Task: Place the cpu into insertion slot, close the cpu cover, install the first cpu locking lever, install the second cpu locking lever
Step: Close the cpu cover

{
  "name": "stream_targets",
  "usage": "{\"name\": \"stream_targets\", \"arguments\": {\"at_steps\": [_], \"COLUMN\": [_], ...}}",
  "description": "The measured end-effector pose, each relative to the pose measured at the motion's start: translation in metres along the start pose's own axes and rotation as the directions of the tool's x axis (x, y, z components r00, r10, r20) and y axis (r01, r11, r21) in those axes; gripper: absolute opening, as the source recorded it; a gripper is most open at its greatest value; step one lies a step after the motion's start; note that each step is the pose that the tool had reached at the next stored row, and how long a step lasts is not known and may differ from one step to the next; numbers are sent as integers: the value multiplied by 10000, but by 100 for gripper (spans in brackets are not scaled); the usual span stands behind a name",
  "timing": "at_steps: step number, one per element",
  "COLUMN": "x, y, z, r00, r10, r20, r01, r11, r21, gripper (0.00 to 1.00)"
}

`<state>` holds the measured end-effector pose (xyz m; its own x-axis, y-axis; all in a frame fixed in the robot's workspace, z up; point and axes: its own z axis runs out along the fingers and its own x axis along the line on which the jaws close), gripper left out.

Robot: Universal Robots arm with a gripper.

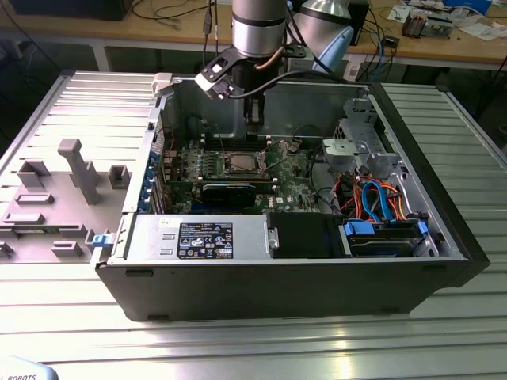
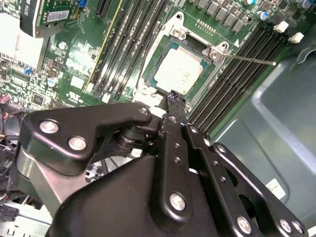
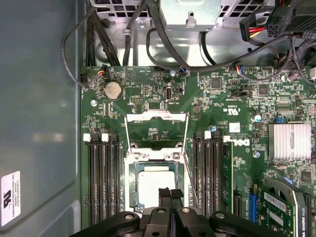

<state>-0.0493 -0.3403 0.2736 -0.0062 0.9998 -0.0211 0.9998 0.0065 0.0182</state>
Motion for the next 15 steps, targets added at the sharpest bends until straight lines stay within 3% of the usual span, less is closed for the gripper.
{"name": "stream_targets", "arguments": {"at_steps": [4, 7, 14, 15], "x": [7, 13, 20, 24], "y": [1, 0, 23, 26], "z": [0, 0, 2, 7], "r00": [9997, 9996, 9999, 10000], "r10": [-238, -244, -82, -63], "r20": [-5, -108, -72, -73], "r01": [238, 244, 82, 63], "r11": [9997, 9997, 10000, 10000], "r21": [-5, -8, -2, 37], "gripper": [11, 11, 11, 11]}}
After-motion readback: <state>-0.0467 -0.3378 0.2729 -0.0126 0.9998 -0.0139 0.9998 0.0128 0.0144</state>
